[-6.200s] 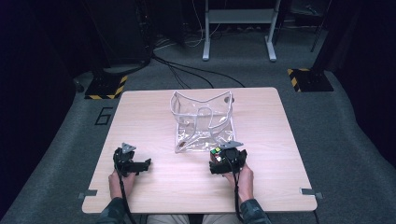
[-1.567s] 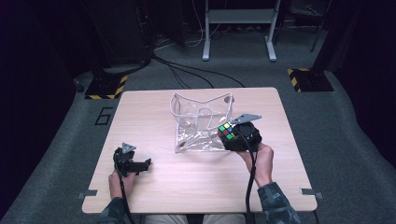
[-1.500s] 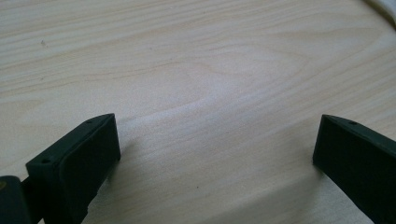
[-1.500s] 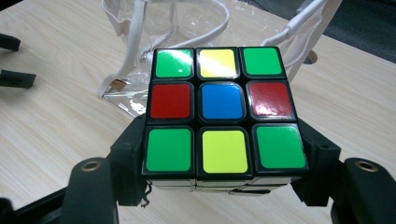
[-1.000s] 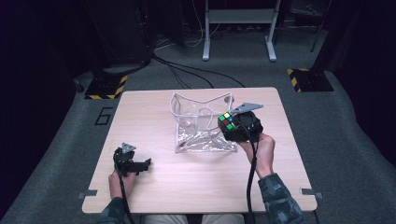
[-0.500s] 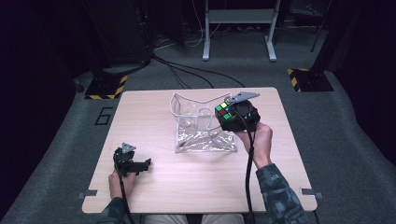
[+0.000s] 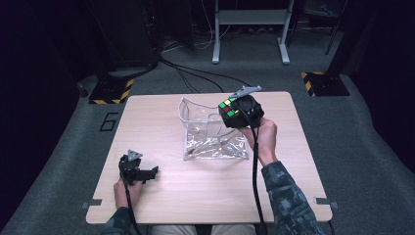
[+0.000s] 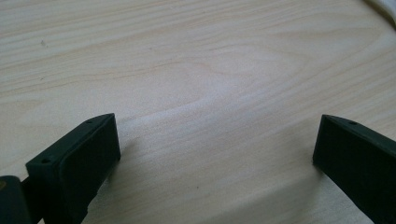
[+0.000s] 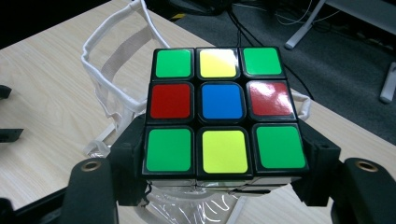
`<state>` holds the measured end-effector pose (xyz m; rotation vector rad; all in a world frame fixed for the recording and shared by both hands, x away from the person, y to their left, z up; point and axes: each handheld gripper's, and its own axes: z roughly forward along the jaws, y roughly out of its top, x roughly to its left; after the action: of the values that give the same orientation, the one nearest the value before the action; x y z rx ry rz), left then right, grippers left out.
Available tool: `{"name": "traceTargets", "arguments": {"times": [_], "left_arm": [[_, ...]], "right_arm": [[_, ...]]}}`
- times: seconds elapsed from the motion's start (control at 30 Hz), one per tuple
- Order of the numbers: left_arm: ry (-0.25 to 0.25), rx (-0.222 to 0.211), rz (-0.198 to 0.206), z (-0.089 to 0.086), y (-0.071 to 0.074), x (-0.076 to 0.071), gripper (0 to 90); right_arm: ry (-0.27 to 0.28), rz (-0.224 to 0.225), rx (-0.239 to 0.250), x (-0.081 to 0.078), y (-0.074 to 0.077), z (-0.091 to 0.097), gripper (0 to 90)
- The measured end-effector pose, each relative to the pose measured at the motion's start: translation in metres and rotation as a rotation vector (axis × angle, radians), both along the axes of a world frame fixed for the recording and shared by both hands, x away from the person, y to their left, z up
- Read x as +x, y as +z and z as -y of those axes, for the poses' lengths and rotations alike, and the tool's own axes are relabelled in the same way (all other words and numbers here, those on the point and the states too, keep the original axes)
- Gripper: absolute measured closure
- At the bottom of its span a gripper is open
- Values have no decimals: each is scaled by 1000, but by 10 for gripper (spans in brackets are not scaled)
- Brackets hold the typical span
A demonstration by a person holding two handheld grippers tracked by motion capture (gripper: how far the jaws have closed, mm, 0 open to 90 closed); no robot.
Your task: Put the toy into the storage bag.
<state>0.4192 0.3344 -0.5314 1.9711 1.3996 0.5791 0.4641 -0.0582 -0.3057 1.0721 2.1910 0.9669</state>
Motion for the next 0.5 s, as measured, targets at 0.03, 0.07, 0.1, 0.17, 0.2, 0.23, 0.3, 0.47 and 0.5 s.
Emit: {"name": "traceTargets", "arguments": {"times": [0.03,0.07,0.1,0.17,0.2,0.23,0.3,0.47,0.5], "left_arm": [[0,0,0,0,0,0,6],[-1,0,1,0,0,0,6],[0,-1,0,0,0,0,6],[-1,0,0,0,0,0,6],[-1,0,0,0,0,0,6],[-1,0,0,0,0,0,6],[-1,1,0,0,0,0,6],[-1,0,0,0,0,0,6],[-2,2,0,0,0,0,5]], "right_arm": [[-3,-5,4,2,-1,-1,334],[-3,-9,5,4,-2,-2,334],[0,-10,1,6,-3,-2,334],[1,-16,-1,10,-4,-3,334],[0,-16,0,11,-5,-4,334],[-2,-15,4,13,-6,-5,334],[-2,-24,9,16,-7,-6,334],[2,-40,6,23,-12,-9,334],[3,-41,7,25,-13,-9,334]]}}
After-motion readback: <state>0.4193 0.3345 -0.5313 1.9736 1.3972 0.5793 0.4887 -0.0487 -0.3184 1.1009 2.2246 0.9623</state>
